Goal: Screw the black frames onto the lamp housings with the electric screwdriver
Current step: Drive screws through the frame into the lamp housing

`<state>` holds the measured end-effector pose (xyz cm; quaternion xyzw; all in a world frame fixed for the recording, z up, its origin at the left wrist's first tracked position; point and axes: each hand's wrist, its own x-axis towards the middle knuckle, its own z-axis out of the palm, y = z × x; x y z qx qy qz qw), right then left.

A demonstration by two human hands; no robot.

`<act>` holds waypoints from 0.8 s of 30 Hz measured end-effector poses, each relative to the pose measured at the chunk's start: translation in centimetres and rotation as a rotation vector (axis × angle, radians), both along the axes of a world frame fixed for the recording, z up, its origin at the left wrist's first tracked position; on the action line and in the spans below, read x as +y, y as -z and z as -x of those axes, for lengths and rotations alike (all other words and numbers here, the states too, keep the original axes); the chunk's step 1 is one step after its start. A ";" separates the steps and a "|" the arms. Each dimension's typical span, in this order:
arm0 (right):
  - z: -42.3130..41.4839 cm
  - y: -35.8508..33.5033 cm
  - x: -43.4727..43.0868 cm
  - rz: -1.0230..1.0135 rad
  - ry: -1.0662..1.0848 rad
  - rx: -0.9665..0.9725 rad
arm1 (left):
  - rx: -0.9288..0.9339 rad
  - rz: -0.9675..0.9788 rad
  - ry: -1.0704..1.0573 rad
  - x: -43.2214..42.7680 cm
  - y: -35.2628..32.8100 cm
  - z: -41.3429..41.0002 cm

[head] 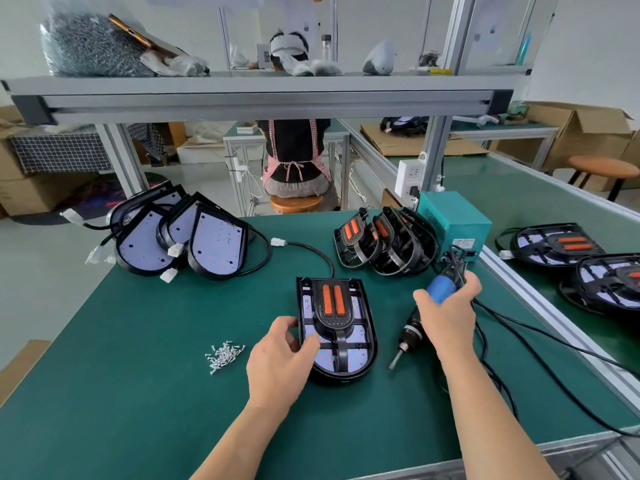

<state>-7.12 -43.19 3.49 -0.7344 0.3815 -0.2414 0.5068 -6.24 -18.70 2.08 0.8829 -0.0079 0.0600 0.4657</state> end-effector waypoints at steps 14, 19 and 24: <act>4.2 -1.7 -2.1 -0.232 -0.327 0.110 | -0.042 0.021 -0.001 -0.1 0.6 -0.3; 4.2 -1.7 -0.6 -0.420 -0.217 -0.136 | -0.045 0.002 -0.002 -0.1 0.5 -0.3; 4.2 -0.9 0.0 -0.740 -0.155 -0.315 | -0.052 0.007 0.005 -0.1 0.4 -0.3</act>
